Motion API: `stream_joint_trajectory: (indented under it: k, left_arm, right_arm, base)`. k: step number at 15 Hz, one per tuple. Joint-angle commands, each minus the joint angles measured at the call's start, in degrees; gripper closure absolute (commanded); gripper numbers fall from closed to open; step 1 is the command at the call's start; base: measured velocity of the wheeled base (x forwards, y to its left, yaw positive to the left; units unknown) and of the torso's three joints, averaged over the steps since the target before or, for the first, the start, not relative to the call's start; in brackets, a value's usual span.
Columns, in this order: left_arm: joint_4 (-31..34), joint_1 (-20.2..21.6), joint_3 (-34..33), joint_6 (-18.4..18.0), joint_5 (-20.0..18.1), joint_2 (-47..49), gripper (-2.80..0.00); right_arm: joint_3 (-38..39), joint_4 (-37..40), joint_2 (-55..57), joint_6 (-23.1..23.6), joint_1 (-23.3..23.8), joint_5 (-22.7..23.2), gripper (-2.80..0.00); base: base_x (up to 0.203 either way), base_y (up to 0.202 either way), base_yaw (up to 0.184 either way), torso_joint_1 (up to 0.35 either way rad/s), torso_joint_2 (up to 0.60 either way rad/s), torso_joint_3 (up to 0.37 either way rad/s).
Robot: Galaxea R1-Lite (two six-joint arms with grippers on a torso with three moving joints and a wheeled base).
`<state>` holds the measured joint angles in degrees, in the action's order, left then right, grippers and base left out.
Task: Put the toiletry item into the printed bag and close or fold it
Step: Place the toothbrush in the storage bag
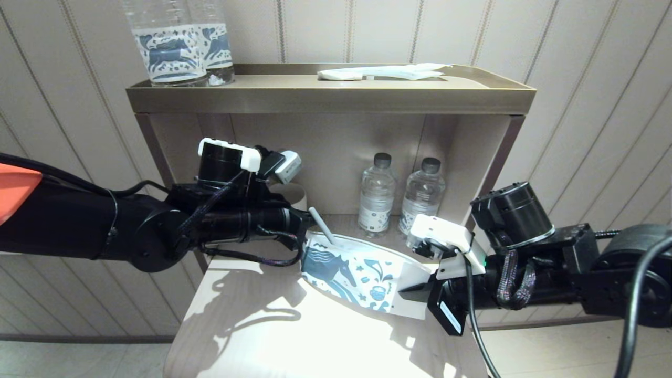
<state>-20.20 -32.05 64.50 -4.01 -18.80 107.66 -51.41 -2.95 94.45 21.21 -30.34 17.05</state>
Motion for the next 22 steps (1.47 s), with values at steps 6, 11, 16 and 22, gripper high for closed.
stream_joint_trajectory:
  k: [6, 11, 16, 22]
  left_arm:
    - [-0.28, 5.86, 0.45, -0.03, -0.1, -1.31, 0.0]
    - [-0.28, 6.03, 1.59, -0.03, -0.1, -0.12, 0.0]
    - [-0.11, 5.59, 2.74, 0.06, -0.19, 1.59, 0.0]
    - [0.69, 3.16, 2.47, -0.12, -0.01, 1.51, 0.0]
  right_arm:
    - [0.17, -0.04, -0.23, 0.23, -0.07, 0.08, 0.0]
    - [0.43, -0.04, -0.5, 0.67, -0.07, 0.17, 0.0]
    - [0.52, -0.13, -0.5, 0.67, -0.07, 0.17, 0.0]
    - [0.43, -0.13, -0.41, 0.67, -0.07, 0.17, 0.0]
  base:
    - [0.0, 0.0, 0.0, 0.0, 0.0, 0.0]
    - [0.0, 0.0, 0.0, 0.0, 0.0, 0.0]
    - [0.0, 0.0, 0.0, 0.0, 0.0, 0.0]
    - [0.0, 0.0, 0.0, 0.0, 0.0, 0.0]
